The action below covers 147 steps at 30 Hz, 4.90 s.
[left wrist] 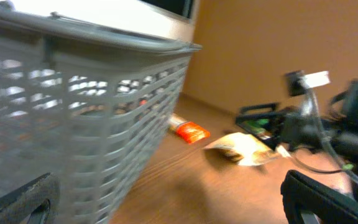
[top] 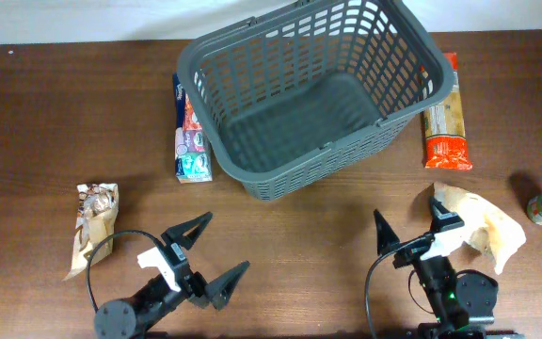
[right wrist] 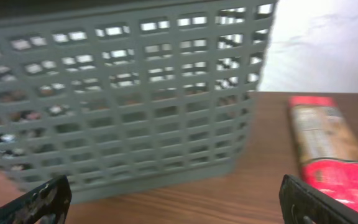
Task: Pack container
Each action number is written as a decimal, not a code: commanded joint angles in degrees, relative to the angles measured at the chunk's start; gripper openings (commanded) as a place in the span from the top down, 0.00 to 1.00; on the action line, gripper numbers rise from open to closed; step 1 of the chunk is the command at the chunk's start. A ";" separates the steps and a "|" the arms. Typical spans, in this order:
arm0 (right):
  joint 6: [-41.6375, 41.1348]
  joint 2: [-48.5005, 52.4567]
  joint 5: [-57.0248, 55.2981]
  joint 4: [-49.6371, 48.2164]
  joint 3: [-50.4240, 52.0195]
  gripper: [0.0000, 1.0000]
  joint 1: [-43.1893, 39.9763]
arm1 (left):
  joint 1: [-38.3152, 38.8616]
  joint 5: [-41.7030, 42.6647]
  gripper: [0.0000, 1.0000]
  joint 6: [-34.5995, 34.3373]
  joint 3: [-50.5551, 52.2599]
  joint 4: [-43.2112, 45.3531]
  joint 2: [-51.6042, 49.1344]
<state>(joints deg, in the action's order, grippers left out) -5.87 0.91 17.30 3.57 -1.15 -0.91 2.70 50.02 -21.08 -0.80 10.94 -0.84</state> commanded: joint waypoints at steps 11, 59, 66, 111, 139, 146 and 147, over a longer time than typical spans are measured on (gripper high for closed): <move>-11.45 -0.33 20.26 0.72 -9.11 0.01 0.52 | -0.37 24.65 0.00 -19.89 -7.19 10.10 0.09; 6.54 62.86 13.55 89.88 -120.37 0.01 0.52 | -7.74 -8.48 0.00 20.72 -86.14 -49.18 -45.55; 7.15 62.90 13.51 84.06 -121.26 0.01 0.52 | -7.74 -24.61 0.00 22.43 -94.77 -66.55 -47.06; 3.82 79.23 2.38 81.40 -131.95 0.01 18.14 | 1.62 -28.17 0.00 19.34 -131.34 -77.42 -74.03; 10.56 89.29 -20.94 72.02 -131.95 0.01 18.03 | 45.24 -65.18 0.00 -9.64 -129.85 -107.60 -87.27; 10.01 91.36 -20.44 70.29 -131.95 0.01 14.62 | 56.83 -65.88 0.00 -15.61 -124.17 -107.60 -88.35; 9.92 91.36 -19.76 70.01 -131.95 0.01 13.11 | 57.72 -65.81 0.00 -15.65 -123.21 -107.60 -88.35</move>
<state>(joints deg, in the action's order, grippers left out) 3.49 93.08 -4.12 74.43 -132.64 15.49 57.78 -14.39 -32.93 -126.65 -96.49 -88.58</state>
